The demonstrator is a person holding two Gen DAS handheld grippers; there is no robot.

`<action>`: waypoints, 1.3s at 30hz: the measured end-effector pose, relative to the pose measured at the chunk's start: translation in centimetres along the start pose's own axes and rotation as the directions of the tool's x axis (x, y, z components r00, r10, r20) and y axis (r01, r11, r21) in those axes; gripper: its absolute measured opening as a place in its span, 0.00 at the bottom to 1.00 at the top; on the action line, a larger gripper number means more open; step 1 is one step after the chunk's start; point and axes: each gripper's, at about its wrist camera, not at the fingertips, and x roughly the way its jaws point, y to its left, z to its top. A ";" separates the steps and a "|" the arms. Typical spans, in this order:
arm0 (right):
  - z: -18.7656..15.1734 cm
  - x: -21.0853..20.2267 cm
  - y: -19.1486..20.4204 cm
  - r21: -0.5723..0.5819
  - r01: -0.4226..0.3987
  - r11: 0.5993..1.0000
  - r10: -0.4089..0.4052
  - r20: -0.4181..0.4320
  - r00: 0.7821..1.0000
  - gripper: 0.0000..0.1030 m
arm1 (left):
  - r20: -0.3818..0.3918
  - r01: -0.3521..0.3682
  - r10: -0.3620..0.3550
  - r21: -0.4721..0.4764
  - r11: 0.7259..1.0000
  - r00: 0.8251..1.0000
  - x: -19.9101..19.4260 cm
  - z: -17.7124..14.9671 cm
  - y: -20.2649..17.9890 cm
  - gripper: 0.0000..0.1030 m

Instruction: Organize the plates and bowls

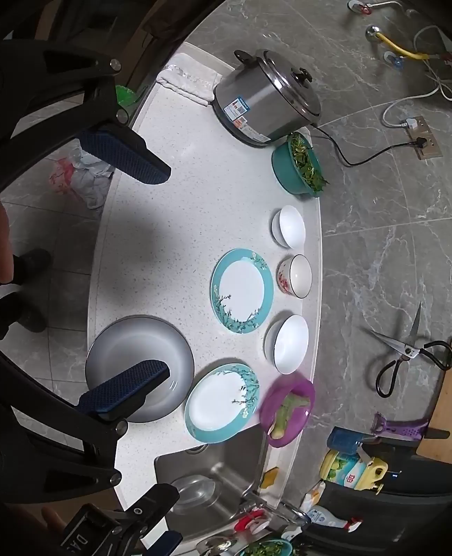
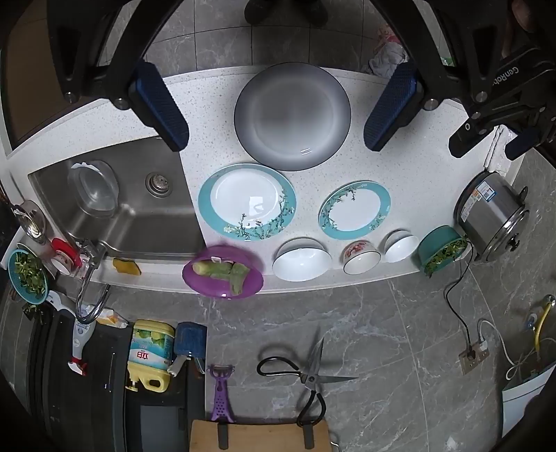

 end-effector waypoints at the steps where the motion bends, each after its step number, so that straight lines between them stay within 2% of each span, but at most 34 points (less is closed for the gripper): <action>1: 0.0 0.0 0.0 0.000 -0.001 1.000 0.001 0.007 1.000 1.00 | 0.000 -0.002 0.002 0.003 1.000 1.000 0.0 0.0 0.0 1.00; 39: 0.1 0.6 -0.2 0.000 -0.001 1.000 0.001 -0.002 1.000 1.00 | -0.013 -0.003 0.003 0.012 1.000 1.000 1.4 -0.9 -1.0 1.00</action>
